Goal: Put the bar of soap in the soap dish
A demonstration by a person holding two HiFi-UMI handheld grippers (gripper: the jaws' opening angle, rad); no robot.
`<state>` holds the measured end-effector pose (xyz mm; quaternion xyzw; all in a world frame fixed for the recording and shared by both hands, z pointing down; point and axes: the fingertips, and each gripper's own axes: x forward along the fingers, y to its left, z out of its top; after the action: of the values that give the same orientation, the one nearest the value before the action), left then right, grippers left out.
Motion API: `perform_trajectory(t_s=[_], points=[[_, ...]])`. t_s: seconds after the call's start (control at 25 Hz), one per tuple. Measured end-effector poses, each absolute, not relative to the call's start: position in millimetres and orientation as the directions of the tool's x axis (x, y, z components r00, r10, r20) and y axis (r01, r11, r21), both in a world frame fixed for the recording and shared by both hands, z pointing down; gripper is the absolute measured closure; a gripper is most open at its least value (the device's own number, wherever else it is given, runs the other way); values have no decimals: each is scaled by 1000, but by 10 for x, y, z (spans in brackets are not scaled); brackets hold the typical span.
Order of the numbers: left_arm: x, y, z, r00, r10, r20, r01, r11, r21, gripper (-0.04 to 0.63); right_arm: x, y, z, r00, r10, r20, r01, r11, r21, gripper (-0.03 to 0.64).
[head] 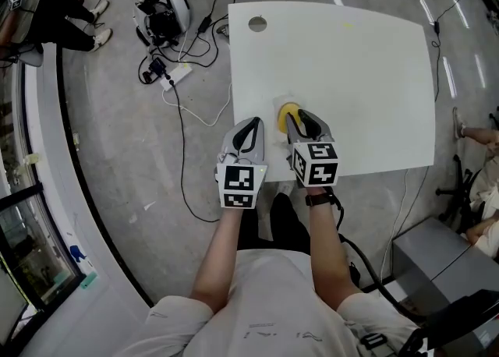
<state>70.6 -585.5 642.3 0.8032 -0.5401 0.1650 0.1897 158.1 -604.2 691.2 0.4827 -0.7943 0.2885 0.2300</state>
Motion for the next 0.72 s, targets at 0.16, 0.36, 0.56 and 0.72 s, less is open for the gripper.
perform_trajectory(t_s=[0.16,0.36,0.56,0.72], points=[[676,-5918,6148,372,-828,420,-926,-360,112,595,1552,-6012,6628,-420,-671,611,-904,371,-213,549],[706,-5910,5824,390,-843,370,-920,-376,111,595,1603,-5945,6244,-392,-725,566,-917,358,-176,598],[808,-5882,5522,436,-842,319,-898,-428,97,595,1533,-5909,5717,-375,-804,461,-926,352,-139,606],[860,-5936,5120,477,-847,235,-877,-474,71,595,1480,-5934,5246,-351,-859,372,-934,348,-79,606]])
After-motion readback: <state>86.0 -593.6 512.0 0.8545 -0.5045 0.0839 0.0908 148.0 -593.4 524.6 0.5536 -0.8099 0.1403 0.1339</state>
